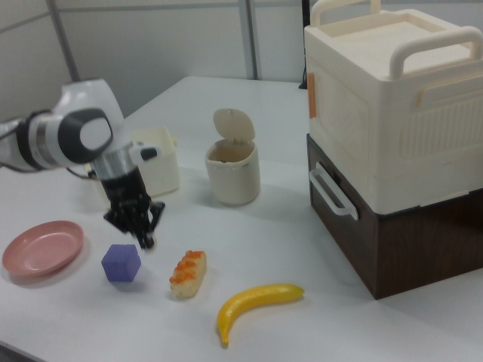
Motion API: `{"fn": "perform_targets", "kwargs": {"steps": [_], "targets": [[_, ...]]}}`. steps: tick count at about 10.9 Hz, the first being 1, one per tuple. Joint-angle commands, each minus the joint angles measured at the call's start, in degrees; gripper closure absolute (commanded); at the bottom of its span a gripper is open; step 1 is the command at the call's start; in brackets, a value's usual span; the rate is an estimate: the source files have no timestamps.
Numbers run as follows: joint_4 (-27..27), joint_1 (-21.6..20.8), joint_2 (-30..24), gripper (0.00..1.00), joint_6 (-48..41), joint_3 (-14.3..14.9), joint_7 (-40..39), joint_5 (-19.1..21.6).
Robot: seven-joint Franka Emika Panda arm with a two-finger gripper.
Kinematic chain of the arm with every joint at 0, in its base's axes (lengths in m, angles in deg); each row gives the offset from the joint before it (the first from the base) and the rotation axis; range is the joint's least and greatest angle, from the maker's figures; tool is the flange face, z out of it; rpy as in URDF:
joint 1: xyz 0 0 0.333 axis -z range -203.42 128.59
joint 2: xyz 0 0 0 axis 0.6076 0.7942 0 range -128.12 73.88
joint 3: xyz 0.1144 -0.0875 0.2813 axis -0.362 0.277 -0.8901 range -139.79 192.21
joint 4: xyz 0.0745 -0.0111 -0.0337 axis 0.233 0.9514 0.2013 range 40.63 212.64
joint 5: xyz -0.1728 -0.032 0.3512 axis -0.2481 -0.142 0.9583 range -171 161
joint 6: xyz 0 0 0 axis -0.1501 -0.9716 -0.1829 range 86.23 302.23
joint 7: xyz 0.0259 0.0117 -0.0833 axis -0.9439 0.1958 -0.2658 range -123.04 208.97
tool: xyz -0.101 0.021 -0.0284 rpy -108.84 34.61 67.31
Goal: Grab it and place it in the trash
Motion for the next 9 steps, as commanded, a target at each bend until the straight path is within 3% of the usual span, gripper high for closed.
{"fn": "perform_targets", "kwargs": {"steps": [1, 3, 6, 9], "targets": [[-9.4, -0.9, 1.2, 0.94, -2.0, 0.8, -1.9, 6.6], [-17.6, -0.3, 6.0, 0.93, -1.6, 1.0, -0.5, 12.4], [-27.0, 1.4, 13.3, 0.93, 8.7, 1.2, 15.1, 15.3], [-42.2, 3.9, 28.2, 0.92, 9.8, 1.1, 29.7, 17.5]]}}
